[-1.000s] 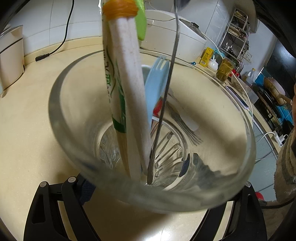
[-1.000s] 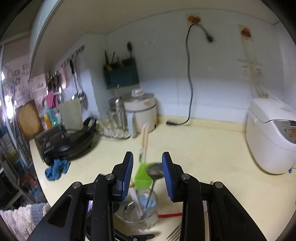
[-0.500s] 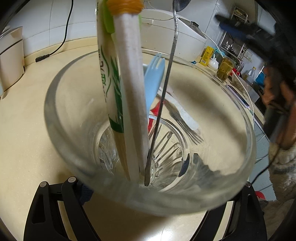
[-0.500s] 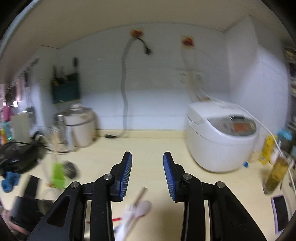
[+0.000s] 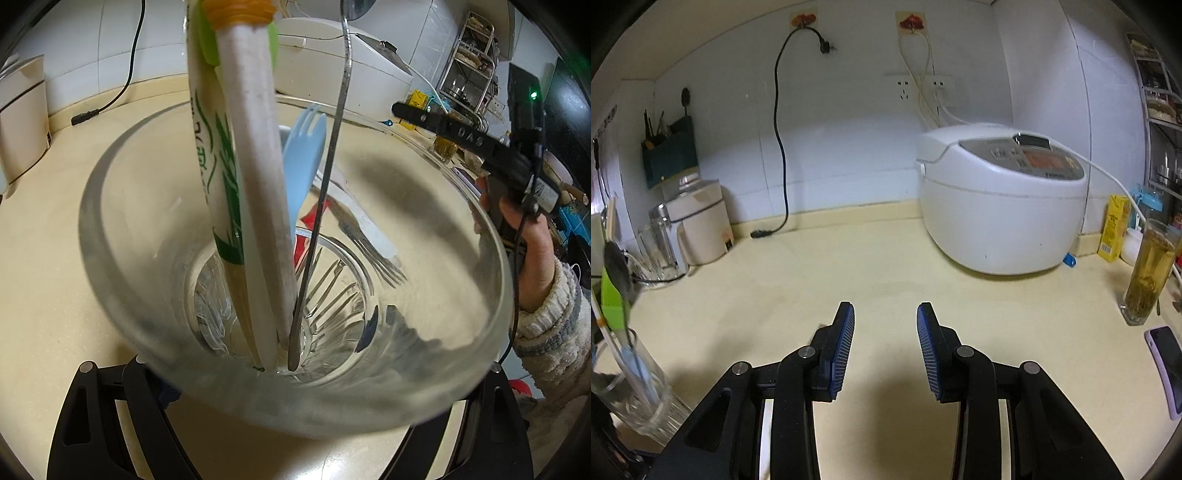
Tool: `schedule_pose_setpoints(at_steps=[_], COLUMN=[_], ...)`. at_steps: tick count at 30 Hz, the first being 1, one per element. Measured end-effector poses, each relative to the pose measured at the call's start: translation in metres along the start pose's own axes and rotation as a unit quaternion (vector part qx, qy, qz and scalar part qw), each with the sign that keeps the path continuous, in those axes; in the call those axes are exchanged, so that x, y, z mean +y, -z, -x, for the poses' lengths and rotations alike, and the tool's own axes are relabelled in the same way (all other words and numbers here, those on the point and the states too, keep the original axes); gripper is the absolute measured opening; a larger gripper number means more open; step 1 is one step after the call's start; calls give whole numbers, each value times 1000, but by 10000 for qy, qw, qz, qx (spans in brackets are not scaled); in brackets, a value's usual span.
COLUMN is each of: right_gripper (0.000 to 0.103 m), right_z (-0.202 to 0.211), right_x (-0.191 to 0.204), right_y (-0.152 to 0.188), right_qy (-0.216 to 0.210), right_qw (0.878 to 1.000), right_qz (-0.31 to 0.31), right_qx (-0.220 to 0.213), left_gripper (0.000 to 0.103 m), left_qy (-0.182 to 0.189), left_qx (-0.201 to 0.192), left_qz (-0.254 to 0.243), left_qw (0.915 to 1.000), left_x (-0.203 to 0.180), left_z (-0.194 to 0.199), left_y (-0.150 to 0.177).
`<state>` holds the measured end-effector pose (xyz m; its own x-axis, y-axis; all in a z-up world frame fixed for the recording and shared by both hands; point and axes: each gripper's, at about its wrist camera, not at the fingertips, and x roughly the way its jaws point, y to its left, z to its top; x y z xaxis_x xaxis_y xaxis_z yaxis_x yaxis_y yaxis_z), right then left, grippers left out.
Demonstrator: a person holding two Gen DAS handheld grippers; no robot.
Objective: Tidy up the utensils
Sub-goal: 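Open the right tool and move it back over the remaining utensils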
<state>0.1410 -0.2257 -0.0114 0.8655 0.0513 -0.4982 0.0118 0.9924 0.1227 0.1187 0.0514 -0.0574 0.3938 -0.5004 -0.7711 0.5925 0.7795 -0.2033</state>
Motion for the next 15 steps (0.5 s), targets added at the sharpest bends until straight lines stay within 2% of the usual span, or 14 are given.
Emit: schedule_pose_setpoints(at_steps=[2, 4, 8, 11, 13, 15], right_gripper=[36, 36, 36, 36, 36, 36], right_z=[-8, -8, -18, -18, -15, -14], right_x=[0, -2, 6, 14, 19, 24], right_y=[6, 9, 12, 14, 14, 15], right_qy=[4, -12, 16, 11, -86, -424], right_qw=[9998, 9999, 9990, 9984, 9979, 9970], right_qz=[-4, -12, 197, 381, 518, 556], right_qx=[219, 154, 404, 423, 366, 329], left_gripper=[90, 90, 90, 90, 90, 90], left_qy=[-30, -69, -93, -66, -68, -65], left_qx=[4, 17, 27, 19, 19, 18], left_qz=[-16, -47, -72, -50, -51, -49], left_qw=[10000, 10000, 9999, 10000, 10000, 10000], left_x=[-2, -3, -5, -3, -3, -3], left_z=[0, 0, 0, 0, 0, 0], left_y=[0, 0, 1, 0, 0, 0])
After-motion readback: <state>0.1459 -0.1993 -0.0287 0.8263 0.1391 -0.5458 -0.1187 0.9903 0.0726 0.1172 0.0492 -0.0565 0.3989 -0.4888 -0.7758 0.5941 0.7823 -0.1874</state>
